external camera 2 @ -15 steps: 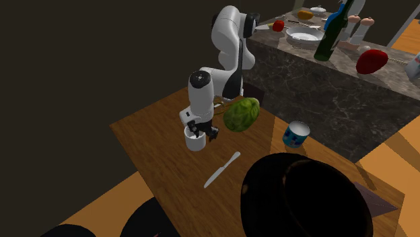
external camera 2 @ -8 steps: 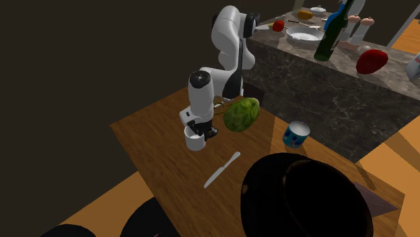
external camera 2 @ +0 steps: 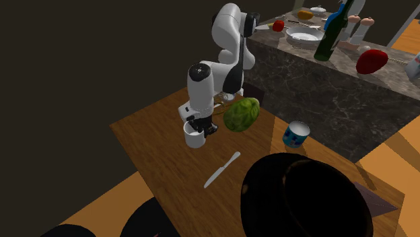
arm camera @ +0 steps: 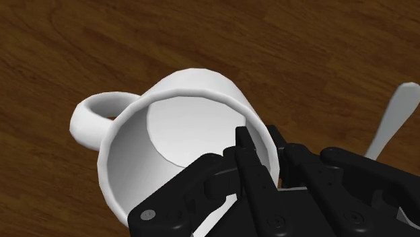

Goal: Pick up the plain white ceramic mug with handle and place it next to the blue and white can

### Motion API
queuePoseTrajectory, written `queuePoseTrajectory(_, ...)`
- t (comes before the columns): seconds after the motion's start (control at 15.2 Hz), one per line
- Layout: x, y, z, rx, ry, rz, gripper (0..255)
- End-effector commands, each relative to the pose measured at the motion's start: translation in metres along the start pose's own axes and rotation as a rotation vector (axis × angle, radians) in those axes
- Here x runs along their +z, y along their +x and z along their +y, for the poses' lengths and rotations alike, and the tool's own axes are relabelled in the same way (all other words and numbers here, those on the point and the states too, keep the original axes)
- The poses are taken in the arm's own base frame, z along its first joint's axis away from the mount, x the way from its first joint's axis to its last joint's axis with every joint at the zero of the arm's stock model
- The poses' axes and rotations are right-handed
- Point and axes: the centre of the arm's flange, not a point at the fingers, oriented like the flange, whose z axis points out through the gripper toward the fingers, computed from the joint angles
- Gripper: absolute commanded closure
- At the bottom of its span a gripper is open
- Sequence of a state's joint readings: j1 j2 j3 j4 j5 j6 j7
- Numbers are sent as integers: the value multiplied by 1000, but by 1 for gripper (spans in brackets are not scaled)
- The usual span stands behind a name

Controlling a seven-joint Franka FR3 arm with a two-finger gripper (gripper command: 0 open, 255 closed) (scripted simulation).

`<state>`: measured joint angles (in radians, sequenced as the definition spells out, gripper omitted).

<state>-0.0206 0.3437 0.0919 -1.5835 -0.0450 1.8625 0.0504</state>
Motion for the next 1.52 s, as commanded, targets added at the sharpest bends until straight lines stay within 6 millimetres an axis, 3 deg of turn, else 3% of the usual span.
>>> queuePoseTrajectory(0.0,-11,-1,0,0,0,0,255)
queuePoseTrajectory(1.45,-127,-8,2,0,0,0,255)
